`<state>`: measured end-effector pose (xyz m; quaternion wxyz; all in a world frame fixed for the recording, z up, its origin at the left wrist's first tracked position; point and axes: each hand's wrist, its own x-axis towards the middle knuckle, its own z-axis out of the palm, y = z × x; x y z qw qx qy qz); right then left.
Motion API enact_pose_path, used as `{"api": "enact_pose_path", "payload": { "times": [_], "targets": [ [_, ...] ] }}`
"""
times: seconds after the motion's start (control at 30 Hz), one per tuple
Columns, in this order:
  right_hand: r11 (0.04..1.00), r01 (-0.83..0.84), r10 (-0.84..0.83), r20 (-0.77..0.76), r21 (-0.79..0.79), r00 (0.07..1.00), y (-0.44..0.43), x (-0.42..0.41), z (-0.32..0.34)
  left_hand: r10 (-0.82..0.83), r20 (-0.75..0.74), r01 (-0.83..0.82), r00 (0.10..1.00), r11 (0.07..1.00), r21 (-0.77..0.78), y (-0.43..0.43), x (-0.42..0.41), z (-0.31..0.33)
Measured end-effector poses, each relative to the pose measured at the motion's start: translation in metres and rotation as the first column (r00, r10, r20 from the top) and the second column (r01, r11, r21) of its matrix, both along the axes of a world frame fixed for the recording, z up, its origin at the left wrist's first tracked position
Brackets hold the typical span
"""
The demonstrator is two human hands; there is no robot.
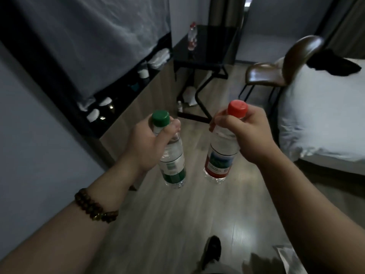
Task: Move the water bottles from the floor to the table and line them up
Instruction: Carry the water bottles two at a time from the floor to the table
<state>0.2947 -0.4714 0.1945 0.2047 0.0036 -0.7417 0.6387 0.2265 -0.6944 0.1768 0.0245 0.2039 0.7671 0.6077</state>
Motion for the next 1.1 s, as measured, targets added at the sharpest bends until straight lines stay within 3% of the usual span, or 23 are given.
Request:
{"api": "enact_pose_path", "payload": {
  "times": [0.33, 0.53, 1.1],
  "targets": [
    [0.965, 0.243, -0.25, 0.056, 0.099, 0.967, 0.197, -0.087, 0.004, -0.085, 0.023, 0.084, 0.996, 0.994, 0.07, 0.212, -0.111, 0.0],
    [0.932, 0.361, -0.36, 0.078, -0.008, 0.93, 0.289, -0.142, -0.002, -0.174, 0.03, 0.173, 0.984, 0.985, 0.029, 0.31, -0.18, -0.01],
    [0.873, 0.477, -0.486, 0.099, 0.097, 0.868, 0.578, -0.379, -0.015, -0.265, -0.007, 0.265, 0.964, 0.964, -0.004, 0.617, -0.465, -0.042]
  ]
}}
